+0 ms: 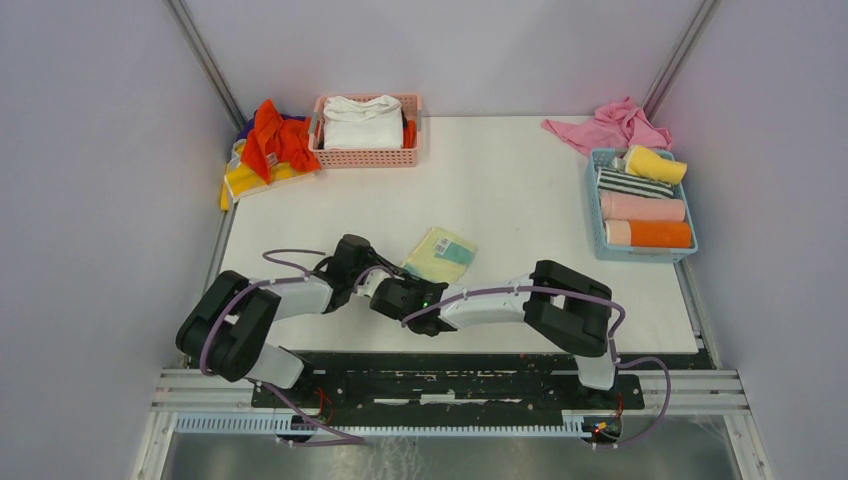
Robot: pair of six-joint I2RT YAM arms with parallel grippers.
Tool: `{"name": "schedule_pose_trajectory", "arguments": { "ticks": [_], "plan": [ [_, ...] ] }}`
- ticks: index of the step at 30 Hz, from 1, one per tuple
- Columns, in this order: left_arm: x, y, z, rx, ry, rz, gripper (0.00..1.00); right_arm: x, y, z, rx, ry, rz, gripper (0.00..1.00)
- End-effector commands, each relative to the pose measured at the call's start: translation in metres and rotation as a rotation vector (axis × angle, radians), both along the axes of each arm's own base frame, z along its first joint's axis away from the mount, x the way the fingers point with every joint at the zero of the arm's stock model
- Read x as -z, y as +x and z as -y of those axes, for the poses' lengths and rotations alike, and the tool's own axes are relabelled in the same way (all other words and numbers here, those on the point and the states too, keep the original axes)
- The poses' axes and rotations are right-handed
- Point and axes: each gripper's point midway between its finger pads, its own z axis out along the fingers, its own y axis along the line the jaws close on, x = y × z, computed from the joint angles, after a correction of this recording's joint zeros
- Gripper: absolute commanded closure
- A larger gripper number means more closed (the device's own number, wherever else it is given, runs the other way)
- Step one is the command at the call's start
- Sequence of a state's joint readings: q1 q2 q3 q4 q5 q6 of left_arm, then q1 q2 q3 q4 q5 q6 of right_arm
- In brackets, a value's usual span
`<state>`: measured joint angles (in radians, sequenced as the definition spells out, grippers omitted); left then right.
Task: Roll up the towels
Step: Roll the towel at the center of the board.
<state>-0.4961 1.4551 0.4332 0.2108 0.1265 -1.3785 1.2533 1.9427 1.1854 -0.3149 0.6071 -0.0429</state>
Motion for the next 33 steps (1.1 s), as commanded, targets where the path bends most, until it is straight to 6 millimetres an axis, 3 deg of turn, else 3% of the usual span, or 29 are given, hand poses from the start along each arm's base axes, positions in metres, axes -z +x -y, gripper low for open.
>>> {"name": "schedule_pose_trajectory", "arguments": {
  "ticks": [1,3,6,10,13,20,25,29,33],
  "plan": [
    [0.054,-0.045,-0.038,0.016,0.225,-0.190,0.60,0.042,0.003,0.023,0.030,-0.065,-0.118,0.48],
    [0.054,-0.044,-0.037,0.026,0.230,-0.187,0.60,0.049,0.006,0.029,0.048,-0.058,-0.164,0.53],
    [0.053,-0.041,-0.036,0.038,0.239,-0.181,0.59,0.057,0.004,0.034,0.043,-0.067,-0.224,0.68],
    [0.045,-0.034,-0.037,0.047,0.256,-0.160,0.54,0.060,-0.010,0.029,-0.001,-0.039,-0.328,0.88],
    [0.030,-0.026,-0.040,0.035,0.258,-0.116,0.48,0.053,-0.024,0.017,-0.033,0.045,-0.436,0.99],
    [-0.027,-0.010,-0.059,-0.041,0.269,0.028,0.37,0.010,-0.050,-0.021,-0.083,0.408,-0.792,1.00],
    [-0.059,-0.014,-0.072,-0.071,0.276,0.116,0.33,-0.016,-0.053,-0.043,-0.054,0.676,-1.069,1.00],
    [-0.062,-0.026,-0.070,-0.040,0.243,0.134,0.32,-0.017,-0.034,-0.045,0.054,0.862,-1.241,1.00],
    [-0.042,-0.039,-0.060,0.038,0.211,0.087,0.32,0.001,-0.018,-0.038,0.214,0.945,-1.375,1.00]
  ]
}}
